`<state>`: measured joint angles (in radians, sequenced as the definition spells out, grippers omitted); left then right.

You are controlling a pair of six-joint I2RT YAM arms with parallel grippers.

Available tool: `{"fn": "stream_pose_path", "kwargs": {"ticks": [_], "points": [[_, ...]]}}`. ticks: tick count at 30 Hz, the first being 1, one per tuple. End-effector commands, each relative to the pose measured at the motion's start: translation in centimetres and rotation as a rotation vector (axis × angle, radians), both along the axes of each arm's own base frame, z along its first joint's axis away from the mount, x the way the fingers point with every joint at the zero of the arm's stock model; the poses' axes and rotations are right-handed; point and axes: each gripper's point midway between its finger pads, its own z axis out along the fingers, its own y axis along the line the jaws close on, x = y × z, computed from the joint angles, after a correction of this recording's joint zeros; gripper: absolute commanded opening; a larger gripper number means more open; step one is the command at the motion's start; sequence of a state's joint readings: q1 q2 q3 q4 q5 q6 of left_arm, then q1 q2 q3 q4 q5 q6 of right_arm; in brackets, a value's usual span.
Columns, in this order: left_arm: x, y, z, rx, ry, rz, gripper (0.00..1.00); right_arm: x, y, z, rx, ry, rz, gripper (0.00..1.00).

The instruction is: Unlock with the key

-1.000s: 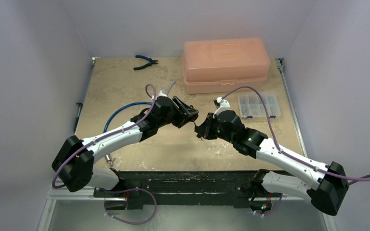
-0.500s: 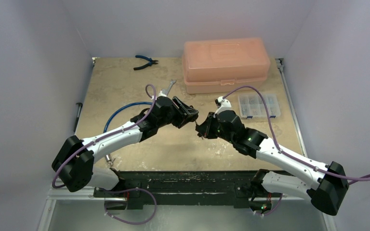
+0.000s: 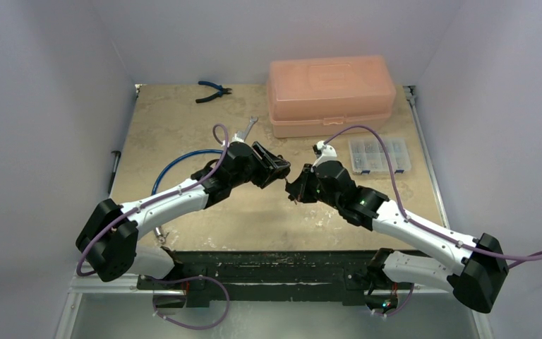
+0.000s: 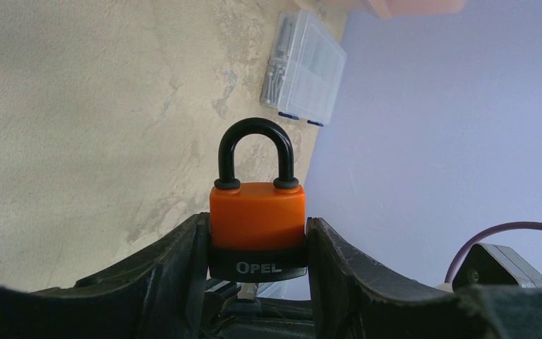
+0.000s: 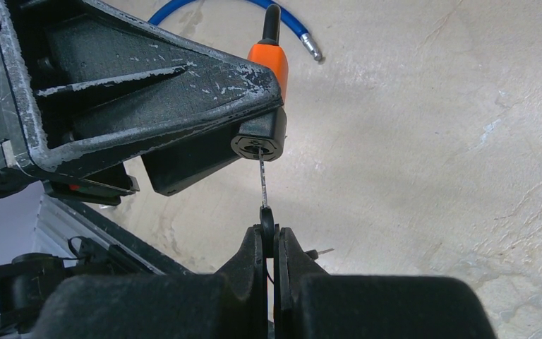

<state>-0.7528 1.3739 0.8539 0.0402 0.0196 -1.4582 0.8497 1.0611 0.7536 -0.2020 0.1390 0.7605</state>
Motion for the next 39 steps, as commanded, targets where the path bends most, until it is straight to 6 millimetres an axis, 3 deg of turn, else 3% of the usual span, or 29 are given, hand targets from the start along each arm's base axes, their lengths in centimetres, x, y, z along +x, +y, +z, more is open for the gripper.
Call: {"fn": "stream_pose_path", "kwargs": {"ticks": [1, 39], "points": [[0.3, -0.5, 3.9, -0.096, -0.087, -0.01, 0.0, 1.1, 0.8, 2.8, 0.058, -0.05, -0.021, 0.0], [0.2, 1.6, 4.7, 0.062, -0.172, 0.051, 0.0, 2.3, 2.4, 2.8, 0.015, 0.064, -0.054, 0.0]]}}
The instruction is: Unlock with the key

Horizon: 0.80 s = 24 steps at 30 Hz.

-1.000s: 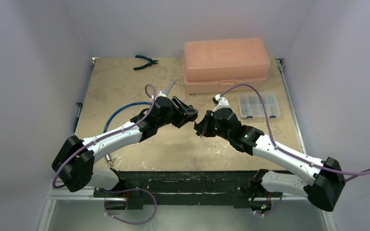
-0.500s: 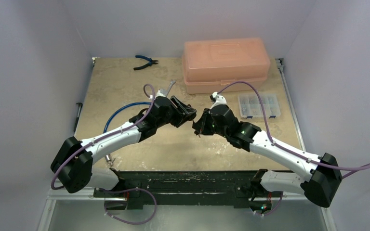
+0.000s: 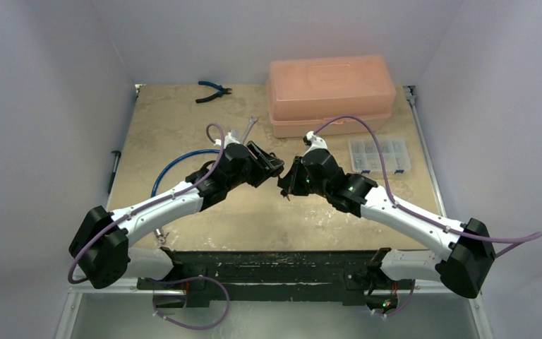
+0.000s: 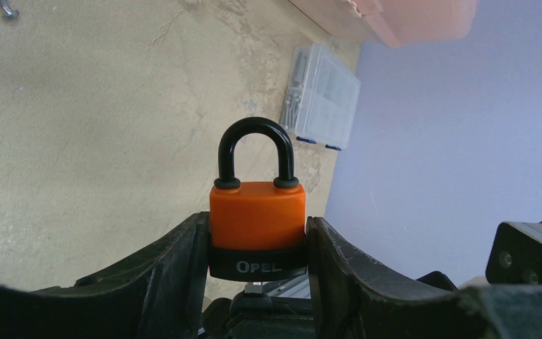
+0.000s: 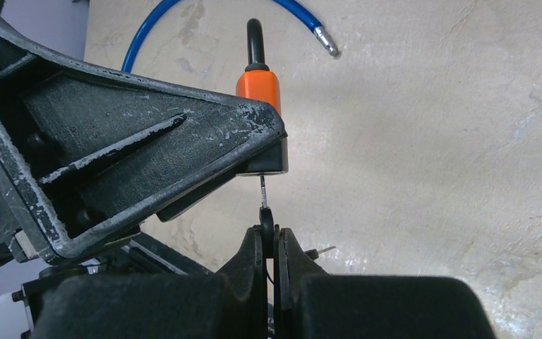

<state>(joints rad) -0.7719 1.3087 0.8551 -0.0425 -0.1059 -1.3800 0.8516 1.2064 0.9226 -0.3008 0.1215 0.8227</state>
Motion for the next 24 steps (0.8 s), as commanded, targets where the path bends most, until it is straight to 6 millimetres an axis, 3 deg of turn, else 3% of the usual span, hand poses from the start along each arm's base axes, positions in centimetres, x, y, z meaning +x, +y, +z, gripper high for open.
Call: {"fn": "stream_pose_path", "kwargs": {"ticks": [1, 24], "points": [[0.1, -0.4, 4.4, -0.038, -0.101, -0.009, 0.0, 1.1, 0.3, 1.9, 0.022, -0.026, -0.037, 0.0], [-0.2, 0.5, 6.1, -0.013, -0.153, 0.012, 0.0, 1.1, 0.5, 2.2, 0.055, -0.025, -0.044, 0.0]]}}
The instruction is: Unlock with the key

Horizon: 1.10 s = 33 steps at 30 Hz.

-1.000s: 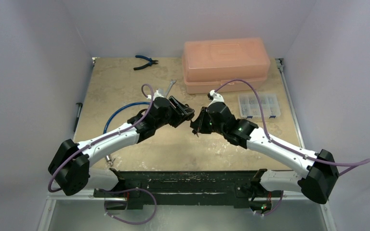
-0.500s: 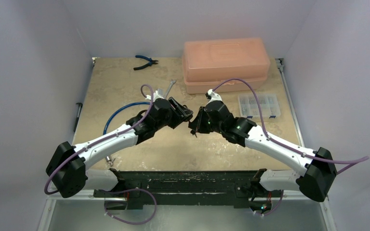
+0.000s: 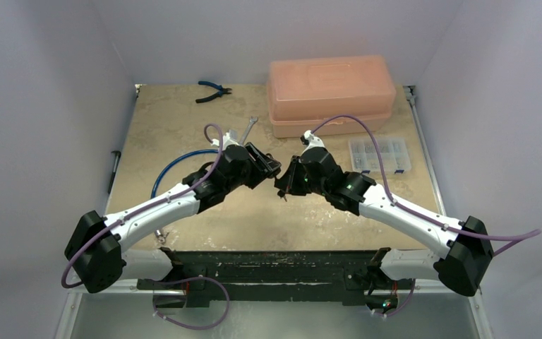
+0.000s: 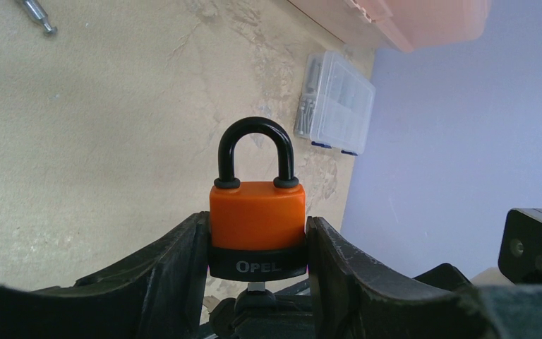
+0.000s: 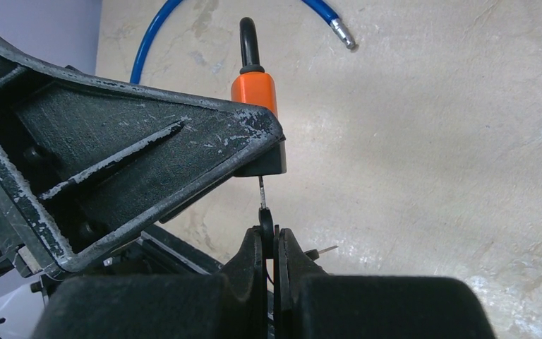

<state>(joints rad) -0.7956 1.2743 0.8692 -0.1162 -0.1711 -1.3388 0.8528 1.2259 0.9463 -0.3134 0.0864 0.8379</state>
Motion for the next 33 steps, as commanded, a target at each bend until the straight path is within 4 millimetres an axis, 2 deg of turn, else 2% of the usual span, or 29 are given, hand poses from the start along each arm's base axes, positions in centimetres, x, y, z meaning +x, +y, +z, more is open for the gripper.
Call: {"fn": "stream_pose_path", "kwargs": {"ticks": [1, 16, 23, 33], "points": [[0.3, -0.4, 5.9, -0.081, -0.13, -0.008, 0.0, 1.5, -0.2, 2.1, 0.041, -0.056, -0.071, 0.0], [0.1, -0.1, 6.6, -0.067, -0.159, -0.011, 0.0, 2.3, 0.8, 2.1, 0.062, -0.044, -0.086, 0.0], [0.1, -0.2, 7.1, -0.07, -0.186, -0.023, 0.0, 2.4, 1.3, 2.8, 0.114, 0.002, -0.11, 0.0], [0.0, 0.0, 7.6, -0.082, -0.205, -0.019, 0.0, 2.4, 1.4, 0.9, 0.092, 0.064, -0.124, 0.0]]}}
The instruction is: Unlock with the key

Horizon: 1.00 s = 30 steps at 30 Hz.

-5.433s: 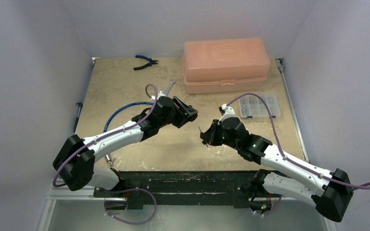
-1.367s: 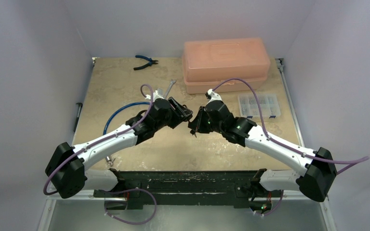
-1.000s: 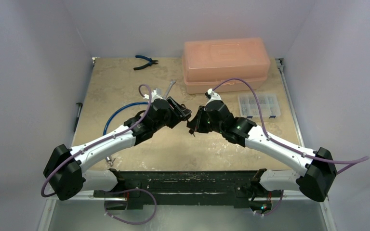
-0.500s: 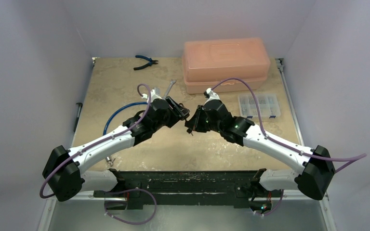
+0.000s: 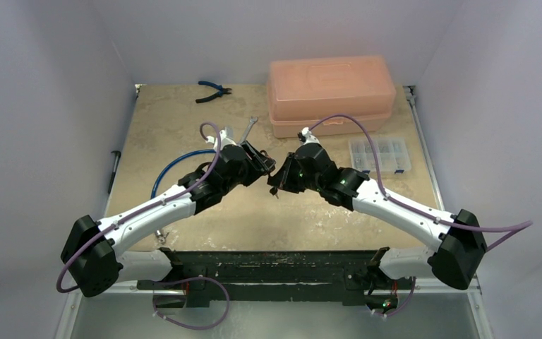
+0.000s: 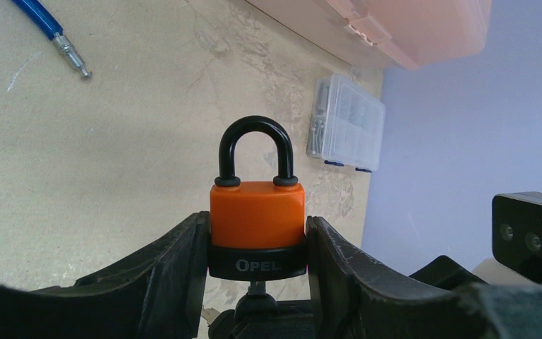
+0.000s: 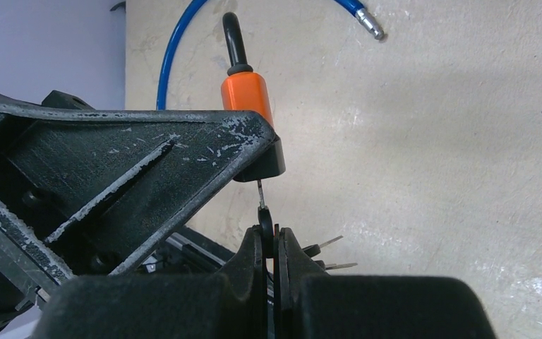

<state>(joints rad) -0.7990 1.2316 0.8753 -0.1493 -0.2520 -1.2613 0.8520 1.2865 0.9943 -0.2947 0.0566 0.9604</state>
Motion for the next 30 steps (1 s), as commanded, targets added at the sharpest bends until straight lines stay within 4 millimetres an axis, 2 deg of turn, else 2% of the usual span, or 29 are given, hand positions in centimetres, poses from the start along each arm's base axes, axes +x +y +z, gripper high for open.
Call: {"fn": "stream_pose_path", "kwargs": {"ticks": [1, 4, 6, 8, 14, 22, 26, 30], "points": [[-0.4, -1.5, 6.8, -0.151, -0.134, -0.06, 0.0, 1.8, -0.7, 0.3, 0.002, -0.007, -0.091, 0.0], [-0.5, -1.5, 6.9, -0.159, -0.143, -0.062, 0.0, 2.0, -0.8, 1.3, 0.033, -0.037, -0.099, 0.0], [-0.6, -1.5, 6.9, -0.174, -0.144, -0.063, 0.0, 2.1, -0.6, 2.7, 0.073, -0.102, -0.076, 0.0], [-0.8, -1.6, 6.9, -0.19, -0.135, -0.065, 0.0, 3.1, -1.8, 4.0, 0.039, -0.211, -0.11, 0.0], [-1.1, -2.5, 7.0, -0.219, -0.108, -0.095, 0.0, 3.8, -2.6, 3.7, -0.055, -0.217, -0.126, 0.0], [-1.1, -2.3, 7.1, -0.209, -0.121, -0.09, 0.0, 3.7, -1.6, 5.1, 0.04, -0.148, -0.141, 0.0], [-1.2, -2.4, 8.6, -0.241, -0.178, -0.101, 0.0, 4.0, -1.2, 5.4, 0.024, -0.195, -0.099, 0.0], [-1.7, -2.4, 10.1, -0.266, -0.242, -0.12, 0.0, 4.7, -2.0, 6.9, -0.013, -0.312, -0.09, 0.0]]}}
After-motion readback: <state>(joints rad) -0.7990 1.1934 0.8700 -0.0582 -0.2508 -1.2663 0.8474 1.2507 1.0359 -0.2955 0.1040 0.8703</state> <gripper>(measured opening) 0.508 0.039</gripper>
